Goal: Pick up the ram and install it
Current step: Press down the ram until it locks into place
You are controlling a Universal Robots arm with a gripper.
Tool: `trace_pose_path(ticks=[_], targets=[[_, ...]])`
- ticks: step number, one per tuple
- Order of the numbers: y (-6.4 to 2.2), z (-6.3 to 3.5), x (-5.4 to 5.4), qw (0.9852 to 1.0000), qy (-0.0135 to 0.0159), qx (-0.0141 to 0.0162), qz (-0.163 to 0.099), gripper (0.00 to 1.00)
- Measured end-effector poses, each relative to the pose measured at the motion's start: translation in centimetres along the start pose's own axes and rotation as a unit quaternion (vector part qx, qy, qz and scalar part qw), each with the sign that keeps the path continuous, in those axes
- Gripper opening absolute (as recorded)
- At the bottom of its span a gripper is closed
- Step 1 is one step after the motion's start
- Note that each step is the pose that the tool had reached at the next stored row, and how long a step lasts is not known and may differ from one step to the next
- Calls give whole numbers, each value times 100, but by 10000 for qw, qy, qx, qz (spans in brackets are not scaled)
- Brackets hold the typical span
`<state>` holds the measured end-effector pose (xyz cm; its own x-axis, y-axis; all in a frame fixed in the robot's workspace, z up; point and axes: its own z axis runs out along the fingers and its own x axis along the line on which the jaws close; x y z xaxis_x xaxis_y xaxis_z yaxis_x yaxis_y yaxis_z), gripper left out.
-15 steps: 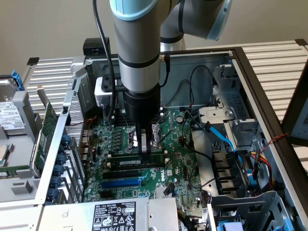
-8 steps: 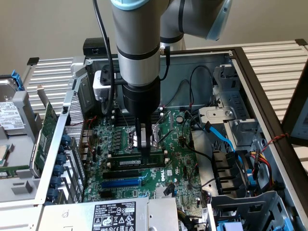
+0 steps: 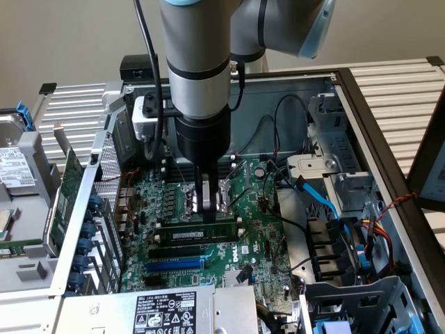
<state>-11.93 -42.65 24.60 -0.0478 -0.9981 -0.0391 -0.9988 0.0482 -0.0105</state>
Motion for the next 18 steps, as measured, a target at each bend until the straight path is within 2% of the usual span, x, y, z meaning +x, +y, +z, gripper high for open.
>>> trace_pose_path(ticks=[7,18], targets=[[5,-13,3,10000,-9,-1,0,20],[99,-11,3,10000,-9,-2,0,20]])
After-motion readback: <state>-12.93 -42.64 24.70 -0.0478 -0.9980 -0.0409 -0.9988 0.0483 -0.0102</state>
